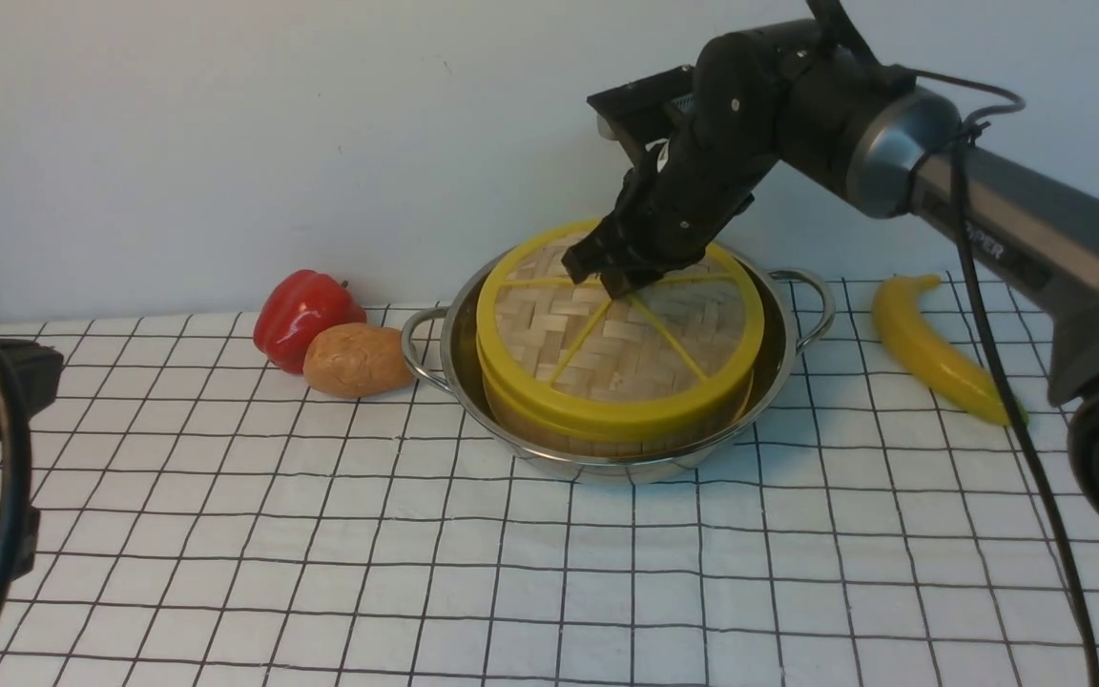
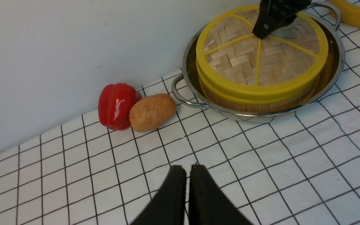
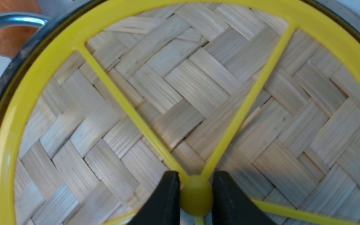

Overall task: Place the steamer in the pot on the white tablecloth, and put the lid on the steamer.
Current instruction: 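Place the bamboo steamer lid onto the steamer basket in the pot with the right gripper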

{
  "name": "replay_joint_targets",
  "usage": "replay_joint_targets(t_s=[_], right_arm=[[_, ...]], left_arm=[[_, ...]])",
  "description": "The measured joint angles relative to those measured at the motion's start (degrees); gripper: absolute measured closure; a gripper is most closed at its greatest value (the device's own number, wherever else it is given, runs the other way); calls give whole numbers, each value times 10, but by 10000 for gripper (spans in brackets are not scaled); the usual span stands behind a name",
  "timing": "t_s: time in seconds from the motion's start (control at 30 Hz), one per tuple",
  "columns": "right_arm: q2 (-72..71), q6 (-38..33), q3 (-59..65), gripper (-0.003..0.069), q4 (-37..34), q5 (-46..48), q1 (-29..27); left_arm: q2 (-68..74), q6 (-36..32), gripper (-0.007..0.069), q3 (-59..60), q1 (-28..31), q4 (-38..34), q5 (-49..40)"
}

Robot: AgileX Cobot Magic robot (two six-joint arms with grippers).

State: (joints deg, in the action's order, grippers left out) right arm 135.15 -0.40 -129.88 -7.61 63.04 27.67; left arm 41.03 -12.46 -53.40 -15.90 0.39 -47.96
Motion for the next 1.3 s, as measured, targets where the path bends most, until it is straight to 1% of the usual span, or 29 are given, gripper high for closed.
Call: replay_joint_targets(t_s=[0.57, 0.87, 1.3], right_arm=[[-1, -11, 0, 513, -5, -11, 0], [1, -16, 0, 513, -26, -14, 0], [1, -26, 0, 513, -30, -14, 0]], left_arm=[[0, 0, 613, 0, 0, 0, 0], [0, 0, 613, 0, 0, 0, 0], [0, 0, 613, 0, 0, 0, 1]])
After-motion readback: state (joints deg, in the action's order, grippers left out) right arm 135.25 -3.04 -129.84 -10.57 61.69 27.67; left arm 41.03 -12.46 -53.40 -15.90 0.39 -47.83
